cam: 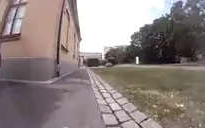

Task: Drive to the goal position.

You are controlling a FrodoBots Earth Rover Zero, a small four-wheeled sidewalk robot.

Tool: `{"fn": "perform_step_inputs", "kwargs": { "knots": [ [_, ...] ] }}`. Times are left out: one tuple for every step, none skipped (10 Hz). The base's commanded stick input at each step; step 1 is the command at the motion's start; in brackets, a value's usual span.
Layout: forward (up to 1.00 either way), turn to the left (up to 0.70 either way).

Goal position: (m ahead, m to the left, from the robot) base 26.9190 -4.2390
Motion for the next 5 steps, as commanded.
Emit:
{"fn": "perform_step_inputs", "kwargs": {
  "knots": [
    [0.82, 0.08],
    [0.82, 0.33],
    [0.82, 0.33],
    [0.81, 0.30],
    [0.80, 0.22]
  ]
}}
